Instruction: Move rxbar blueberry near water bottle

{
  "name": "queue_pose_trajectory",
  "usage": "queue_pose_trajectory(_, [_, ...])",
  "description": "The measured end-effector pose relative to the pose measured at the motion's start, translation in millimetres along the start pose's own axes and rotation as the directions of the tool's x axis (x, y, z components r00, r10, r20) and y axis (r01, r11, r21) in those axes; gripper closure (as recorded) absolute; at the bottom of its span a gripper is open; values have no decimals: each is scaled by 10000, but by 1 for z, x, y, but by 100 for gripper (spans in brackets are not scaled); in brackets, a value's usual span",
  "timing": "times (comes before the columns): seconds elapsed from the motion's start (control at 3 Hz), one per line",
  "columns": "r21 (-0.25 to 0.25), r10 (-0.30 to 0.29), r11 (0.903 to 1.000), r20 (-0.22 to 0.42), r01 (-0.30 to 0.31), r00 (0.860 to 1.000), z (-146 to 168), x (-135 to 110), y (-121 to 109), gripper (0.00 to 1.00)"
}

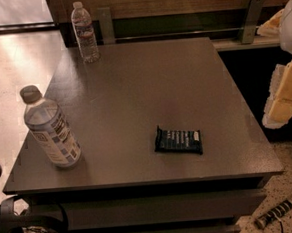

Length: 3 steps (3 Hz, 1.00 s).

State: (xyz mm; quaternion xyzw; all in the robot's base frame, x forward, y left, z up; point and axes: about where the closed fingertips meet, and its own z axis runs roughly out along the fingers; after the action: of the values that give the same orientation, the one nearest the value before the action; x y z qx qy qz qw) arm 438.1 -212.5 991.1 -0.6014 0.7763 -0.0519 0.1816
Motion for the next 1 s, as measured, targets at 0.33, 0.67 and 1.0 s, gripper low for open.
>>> queue_pose_trajectory(0.33, [2, 0, 10000, 1, 0, 10000, 0, 0, 0, 0])
queue_pose_trajectory(0.67, [-65, 22, 10000, 254, -21, 9997, 3, 0, 0, 0])
queue_pose_trajectory(1.0, [-518, 195, 9986, 2518, -66, 9676, 45, 10, -5, 0])
